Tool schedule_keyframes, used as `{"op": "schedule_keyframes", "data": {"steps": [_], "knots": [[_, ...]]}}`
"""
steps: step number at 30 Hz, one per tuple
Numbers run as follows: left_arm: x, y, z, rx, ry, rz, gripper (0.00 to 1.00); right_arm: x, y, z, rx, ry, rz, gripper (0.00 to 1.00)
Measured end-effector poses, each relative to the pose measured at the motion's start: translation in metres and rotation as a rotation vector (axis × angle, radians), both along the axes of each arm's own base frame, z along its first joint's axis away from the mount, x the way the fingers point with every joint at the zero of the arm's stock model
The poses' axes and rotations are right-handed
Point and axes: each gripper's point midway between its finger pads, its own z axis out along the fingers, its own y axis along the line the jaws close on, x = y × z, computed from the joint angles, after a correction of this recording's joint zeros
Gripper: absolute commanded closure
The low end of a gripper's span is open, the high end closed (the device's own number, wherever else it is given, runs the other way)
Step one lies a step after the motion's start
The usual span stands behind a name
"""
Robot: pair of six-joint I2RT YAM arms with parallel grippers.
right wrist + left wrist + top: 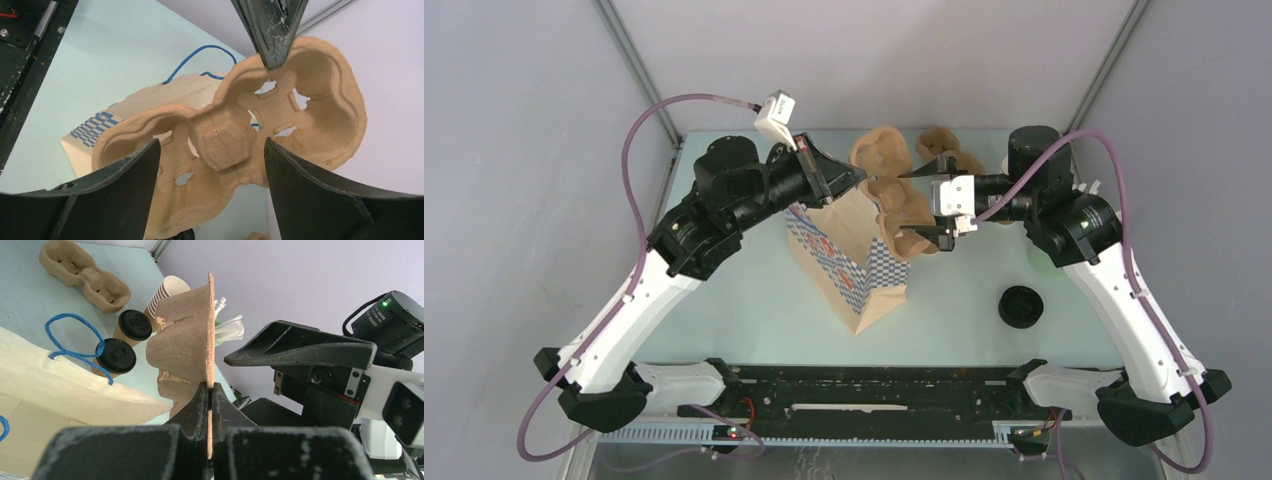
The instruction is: Pack the takeout coffee
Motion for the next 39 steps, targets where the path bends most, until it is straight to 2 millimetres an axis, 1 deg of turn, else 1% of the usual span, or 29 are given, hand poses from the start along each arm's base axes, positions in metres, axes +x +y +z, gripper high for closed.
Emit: {"op": "schedule_keyframes", "data": {"steps": [3, 10, 18, 21, 28, 34, 39], "knots": [[0.001, -0.003, -0.003, 0.008, 0.010, -0.013, 1.00, -0.002, 0.001, 0.000, -0.016, -0.041, 0.013, 0.19], [0.000, -0.007, -0.010, 0.027, 0.035, -0.031, 1.00, -0.001, 0.005, -0.007, -0.071, -0.107, 0.030, 0.31], [-0.002, -0.007, -0.011, 0.024, 0.046, -0.040, 1.00, 0.001, 0.014, -0.017, -0.128, -0.142, 0.013, 0.32], [-0.002, -0.007, -0.011, 0.023, 0.047, -0.044, 1.00, 0.003, 0.012, -0.024, -0.145, -0.150, -0.004, 0.34], [-0.003, -0.007, -0.011, 0.022, 0.048, -0.049, 1.00, 0.011, 0.008, -0.026, -0.172, -0.186, -0.038, 0.37], [-0.003, -0.008, -0.011, 0.022, 0.049, -0.051, 1.00, 0.015, 0.007, -0.027, -0.187, -0.208, -0.048, 0.41], [-0.003, -0.007, -0.011, 0.022, 0.050, -0.053, 1.00, 0.016, 0.008, -0.029, -0.193, -0.212, -0.043, 0.48]]}}
